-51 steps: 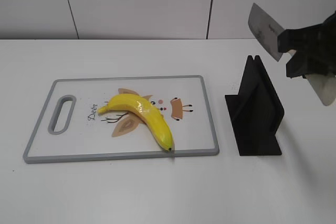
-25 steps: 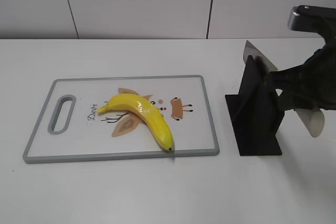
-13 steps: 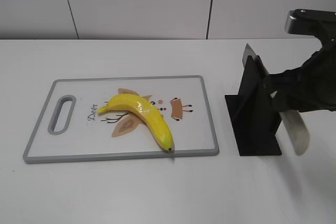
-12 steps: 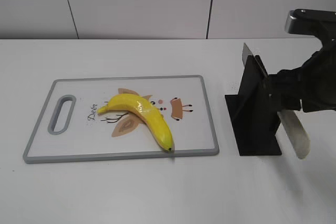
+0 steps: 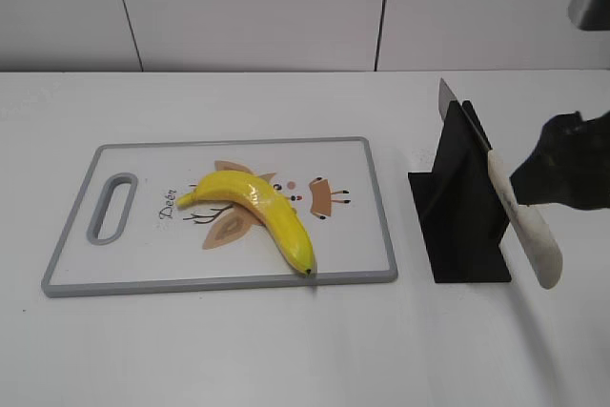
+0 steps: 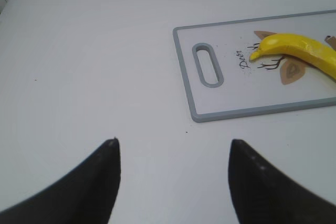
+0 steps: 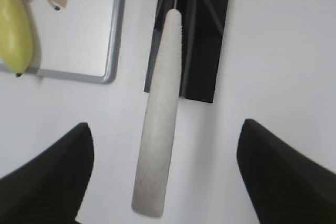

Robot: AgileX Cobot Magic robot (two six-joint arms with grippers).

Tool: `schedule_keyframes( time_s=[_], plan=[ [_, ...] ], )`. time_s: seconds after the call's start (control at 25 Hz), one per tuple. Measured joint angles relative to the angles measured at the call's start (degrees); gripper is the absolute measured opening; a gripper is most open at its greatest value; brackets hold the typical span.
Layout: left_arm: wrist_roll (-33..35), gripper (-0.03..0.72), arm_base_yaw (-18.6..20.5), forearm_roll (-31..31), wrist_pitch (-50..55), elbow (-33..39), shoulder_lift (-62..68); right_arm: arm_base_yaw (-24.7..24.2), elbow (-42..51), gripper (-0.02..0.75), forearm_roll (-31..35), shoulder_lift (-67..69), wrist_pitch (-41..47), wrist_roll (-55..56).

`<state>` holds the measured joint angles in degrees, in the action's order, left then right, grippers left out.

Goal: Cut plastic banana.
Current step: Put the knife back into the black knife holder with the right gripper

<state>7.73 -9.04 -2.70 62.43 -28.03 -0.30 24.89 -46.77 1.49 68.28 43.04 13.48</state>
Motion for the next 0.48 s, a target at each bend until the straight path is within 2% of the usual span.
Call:
schedule_keyframes(
  time_s=[0.16, 0.48],
  plan=[
    [0.00, 0.597, 0.00, 0.00, 0.00, 0.00, 0.00, 0.00, 0.00, 0.637, 4.50, -8.27, 5.99, -11.44],
    [0.00, 0.593, 0.00, 0.28, 0.00, 0.00, 0.00, 0.00, 0.64, 0.597, 5.51, -25.47, 13.29, -19.20]
  ],
)
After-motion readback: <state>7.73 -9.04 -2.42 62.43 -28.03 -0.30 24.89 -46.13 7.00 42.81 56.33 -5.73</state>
